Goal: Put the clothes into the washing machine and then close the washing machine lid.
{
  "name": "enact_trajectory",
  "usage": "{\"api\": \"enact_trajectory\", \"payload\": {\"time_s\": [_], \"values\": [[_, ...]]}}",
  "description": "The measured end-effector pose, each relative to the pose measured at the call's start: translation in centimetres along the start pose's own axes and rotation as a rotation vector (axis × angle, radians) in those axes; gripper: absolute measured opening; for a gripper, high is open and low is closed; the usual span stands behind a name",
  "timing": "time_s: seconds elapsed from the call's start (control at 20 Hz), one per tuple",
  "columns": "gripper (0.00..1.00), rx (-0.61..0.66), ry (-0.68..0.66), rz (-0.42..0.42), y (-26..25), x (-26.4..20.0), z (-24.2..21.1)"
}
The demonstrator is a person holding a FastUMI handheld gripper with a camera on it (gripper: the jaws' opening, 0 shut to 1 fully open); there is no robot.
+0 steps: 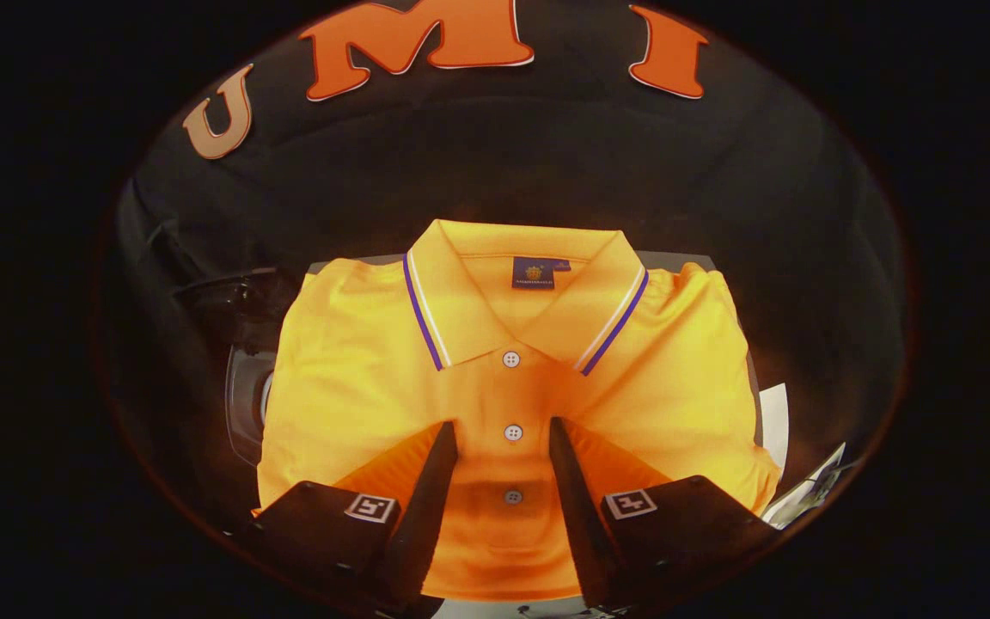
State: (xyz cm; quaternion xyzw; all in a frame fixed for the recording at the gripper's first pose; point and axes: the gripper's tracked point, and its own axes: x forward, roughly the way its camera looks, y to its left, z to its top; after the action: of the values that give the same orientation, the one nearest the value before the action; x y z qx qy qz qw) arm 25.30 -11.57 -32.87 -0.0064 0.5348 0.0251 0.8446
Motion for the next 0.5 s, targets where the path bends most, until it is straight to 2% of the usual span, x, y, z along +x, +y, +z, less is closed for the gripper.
{"api": "enact_trajectory", "payload": {"time_s": [0.15, 0.3, 0.35, 0.5], "values": [[0.52, 0.006, 0.010, -0.004, -0.27, -0.68, 0.30], [0.47, 0.030, 0.013, 0.008, 0.19, -0.67, 0.55], [0.25, 0.035, 0.006, 0.006, 0.08, -0.38, 0.70], [0.25, 0.050, 0.027, 0.005, 0.22, -0.38, 0.41]]}}
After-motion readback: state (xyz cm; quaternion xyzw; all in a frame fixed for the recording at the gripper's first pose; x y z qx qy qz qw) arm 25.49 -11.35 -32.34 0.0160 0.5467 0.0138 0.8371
